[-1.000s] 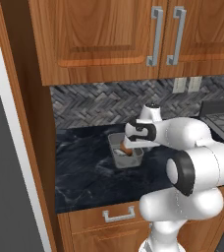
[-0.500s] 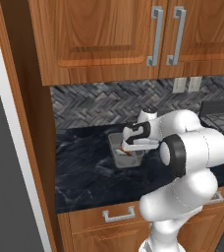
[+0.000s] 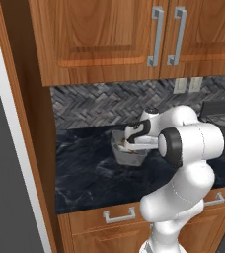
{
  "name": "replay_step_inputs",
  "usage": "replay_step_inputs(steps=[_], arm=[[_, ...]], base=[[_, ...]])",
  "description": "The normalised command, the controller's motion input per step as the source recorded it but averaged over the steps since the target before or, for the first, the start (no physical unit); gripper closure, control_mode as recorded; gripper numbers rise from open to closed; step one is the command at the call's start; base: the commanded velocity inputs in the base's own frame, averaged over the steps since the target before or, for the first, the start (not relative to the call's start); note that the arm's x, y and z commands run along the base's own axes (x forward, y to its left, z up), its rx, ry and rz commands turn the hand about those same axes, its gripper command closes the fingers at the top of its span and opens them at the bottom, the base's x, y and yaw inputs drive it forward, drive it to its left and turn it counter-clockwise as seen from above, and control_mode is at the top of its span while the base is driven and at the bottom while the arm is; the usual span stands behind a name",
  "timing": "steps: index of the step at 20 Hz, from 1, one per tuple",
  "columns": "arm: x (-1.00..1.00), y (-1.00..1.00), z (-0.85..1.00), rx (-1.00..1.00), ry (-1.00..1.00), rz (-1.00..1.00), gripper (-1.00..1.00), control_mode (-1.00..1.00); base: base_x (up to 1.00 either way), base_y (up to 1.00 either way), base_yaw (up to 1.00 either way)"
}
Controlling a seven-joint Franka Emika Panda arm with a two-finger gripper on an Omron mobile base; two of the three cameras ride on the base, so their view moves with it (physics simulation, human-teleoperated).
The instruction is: Place the tupperware on the top shelf of the fridge. Make space for the tupperware among the existing items by rearranging them on the shelves if needed. Close the fridge door when finished.
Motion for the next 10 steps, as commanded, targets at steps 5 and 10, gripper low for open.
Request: replay_step_inputs(steps=[5,10], arm=[[0.0,0.0,-0.09,0.0,0.0,0.0,1.0,-1.0],[0.01,0.04,-0.07,0.0,0.0,0.0,1.0,-1.0]], base=[[0.0,0.0,0.0],[0.0,0.0,0.0]])
